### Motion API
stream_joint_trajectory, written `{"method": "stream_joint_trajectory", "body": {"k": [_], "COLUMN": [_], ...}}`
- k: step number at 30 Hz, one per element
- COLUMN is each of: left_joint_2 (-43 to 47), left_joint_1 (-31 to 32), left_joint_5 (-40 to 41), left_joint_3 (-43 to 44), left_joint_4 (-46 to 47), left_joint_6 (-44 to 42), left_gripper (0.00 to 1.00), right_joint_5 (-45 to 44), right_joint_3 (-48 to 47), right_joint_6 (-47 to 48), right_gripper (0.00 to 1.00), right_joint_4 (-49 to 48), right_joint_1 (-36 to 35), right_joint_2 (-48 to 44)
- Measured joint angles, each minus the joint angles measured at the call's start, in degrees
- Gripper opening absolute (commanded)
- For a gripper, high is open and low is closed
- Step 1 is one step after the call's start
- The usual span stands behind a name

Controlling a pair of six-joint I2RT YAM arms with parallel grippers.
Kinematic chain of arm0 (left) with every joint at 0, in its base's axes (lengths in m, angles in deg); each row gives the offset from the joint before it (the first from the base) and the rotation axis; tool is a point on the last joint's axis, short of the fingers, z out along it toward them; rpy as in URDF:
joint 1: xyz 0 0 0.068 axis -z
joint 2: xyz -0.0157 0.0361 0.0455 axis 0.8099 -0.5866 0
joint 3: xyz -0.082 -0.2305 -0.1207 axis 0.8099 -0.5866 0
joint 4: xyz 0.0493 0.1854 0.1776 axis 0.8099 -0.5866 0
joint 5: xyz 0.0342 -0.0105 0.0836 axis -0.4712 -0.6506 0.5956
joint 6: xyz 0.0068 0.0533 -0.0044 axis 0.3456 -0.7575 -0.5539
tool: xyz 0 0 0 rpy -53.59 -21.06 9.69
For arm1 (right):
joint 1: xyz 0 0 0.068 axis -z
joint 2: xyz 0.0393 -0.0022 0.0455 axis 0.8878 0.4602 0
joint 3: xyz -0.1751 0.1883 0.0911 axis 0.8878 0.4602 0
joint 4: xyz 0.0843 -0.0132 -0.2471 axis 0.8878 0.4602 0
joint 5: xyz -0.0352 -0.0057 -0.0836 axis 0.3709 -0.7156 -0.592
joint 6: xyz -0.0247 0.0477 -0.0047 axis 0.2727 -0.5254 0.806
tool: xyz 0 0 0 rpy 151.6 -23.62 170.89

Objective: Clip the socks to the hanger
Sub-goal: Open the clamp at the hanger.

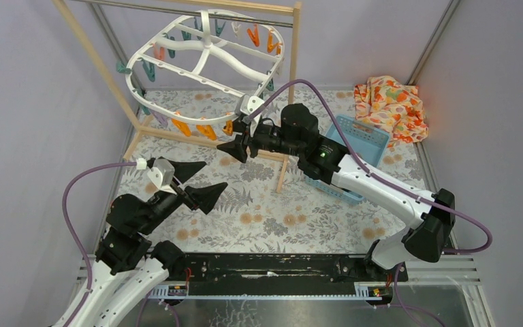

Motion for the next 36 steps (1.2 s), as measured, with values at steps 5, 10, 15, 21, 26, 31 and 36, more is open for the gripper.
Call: {"method": "stream_joint_trajectory", "body": {"k": [5, 10, 15, 21, 26, 31, 36], "left_joint_2": [0.0, 0.0, -0.07, -0.31, -0.39, -0.42, -0.42], "left_joint_1": [0.0, 0.0, 0.0, 0.0, 0.0, 0.0, 0.0], "left_joint_5": [0.0, 0.0, -0.02, -0.04, -0.07, -0.13, -0.17], "left_joint_3": [0.11, 0.11, 0.11, 0.11, 0.11, 0.11, 0.11], "left_joint_4": [-0.26, -0.28, -0.28, -0.26, -0.24, -0.22, -0.22], "left_joint_6": [-0.24, -0.31, -0.31, -0.28, -0.24, -0.22, -0.22], "left_gripper": [0.99, 0.99, 0.99, 0.99, 0.99, 0.99, 0.99], "right_joint_5": [-0.35, -0.57, -0.7, -1.51, -2.12, -2.16, -2.34], "right_joint_3": [-0.17, -0.33, -0.31, 0.63, 1.44, 2.21, 2.84], "right_joint_6": [-0.02, -0.07, -0.07, -0.02, 0.0, -0.04, -0.11], "right_gripper": [0.5, 0.38, 0.39, 0.42, 0.44, 0.47, 0.46], "right_joint_4": [-1.55, -2.75, -2.97, -2.89, -2.89, -2.82, -2.86], "right_joint_1": [0.35, 0.9, 0.94, 0.98, 1.09, 1.46, 2.34], "right_joint_2": [0.02, 0.02, 0.0, -0.94, -1.68, -1.77, -1.84]}}
